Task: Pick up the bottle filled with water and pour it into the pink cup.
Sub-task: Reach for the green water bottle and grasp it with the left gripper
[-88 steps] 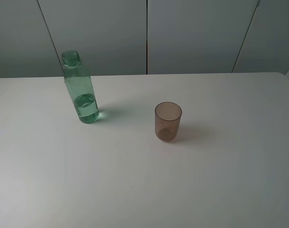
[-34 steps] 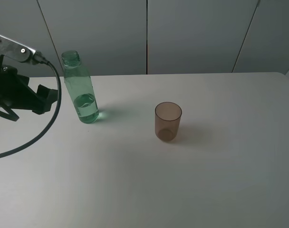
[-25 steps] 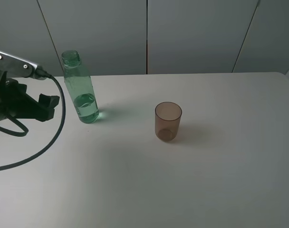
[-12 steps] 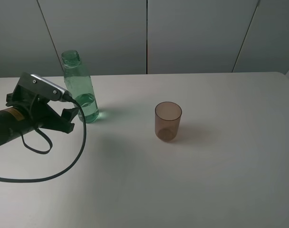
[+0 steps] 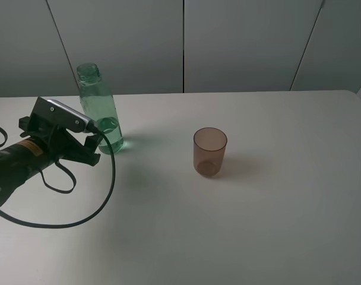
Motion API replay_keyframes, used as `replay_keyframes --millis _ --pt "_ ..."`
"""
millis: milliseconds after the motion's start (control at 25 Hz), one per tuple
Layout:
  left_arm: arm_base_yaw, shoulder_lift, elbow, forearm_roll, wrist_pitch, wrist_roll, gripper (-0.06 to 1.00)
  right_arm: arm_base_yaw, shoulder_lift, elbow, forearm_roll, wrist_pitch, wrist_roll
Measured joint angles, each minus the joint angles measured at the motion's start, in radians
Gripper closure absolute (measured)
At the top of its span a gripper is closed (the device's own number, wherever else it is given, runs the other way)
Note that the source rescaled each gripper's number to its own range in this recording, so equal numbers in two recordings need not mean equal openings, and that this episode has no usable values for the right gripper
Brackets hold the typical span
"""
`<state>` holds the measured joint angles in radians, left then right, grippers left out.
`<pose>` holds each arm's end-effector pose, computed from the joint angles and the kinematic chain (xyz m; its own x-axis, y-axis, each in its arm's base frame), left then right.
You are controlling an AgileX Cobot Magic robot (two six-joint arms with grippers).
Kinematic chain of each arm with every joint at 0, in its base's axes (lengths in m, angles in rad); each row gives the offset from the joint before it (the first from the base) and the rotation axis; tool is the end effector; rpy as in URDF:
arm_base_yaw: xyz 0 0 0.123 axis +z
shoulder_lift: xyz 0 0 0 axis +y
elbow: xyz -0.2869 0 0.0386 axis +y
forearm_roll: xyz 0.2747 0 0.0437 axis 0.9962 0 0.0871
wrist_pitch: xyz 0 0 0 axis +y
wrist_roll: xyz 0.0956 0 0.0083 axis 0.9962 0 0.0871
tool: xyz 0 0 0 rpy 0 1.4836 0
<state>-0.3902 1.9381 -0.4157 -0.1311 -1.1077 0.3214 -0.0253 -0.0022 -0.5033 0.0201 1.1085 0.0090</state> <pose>0.2689 -0.0984 0.0736 -0.2187 0.3687 -0.9035 0.3440 0.8956 0.2822 0.0157 0.0013 0.2849 -0.4928 0.0304 -0.8696 0.0185 0.9995 0.0245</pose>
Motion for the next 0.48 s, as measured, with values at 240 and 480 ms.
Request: replay_keyframes --millis 240,480 --pt "0.000 0.078 -0.075 0.010 -0.013 -0.002 -0.04 0.000 0.000 0.000 0.000 0.000 0.000" --pt "0.000 0.143 -0.144 0.038 -0.016 -0.002 -0.04 0.000 0.000 0.000 0.000 0.000 0.000"
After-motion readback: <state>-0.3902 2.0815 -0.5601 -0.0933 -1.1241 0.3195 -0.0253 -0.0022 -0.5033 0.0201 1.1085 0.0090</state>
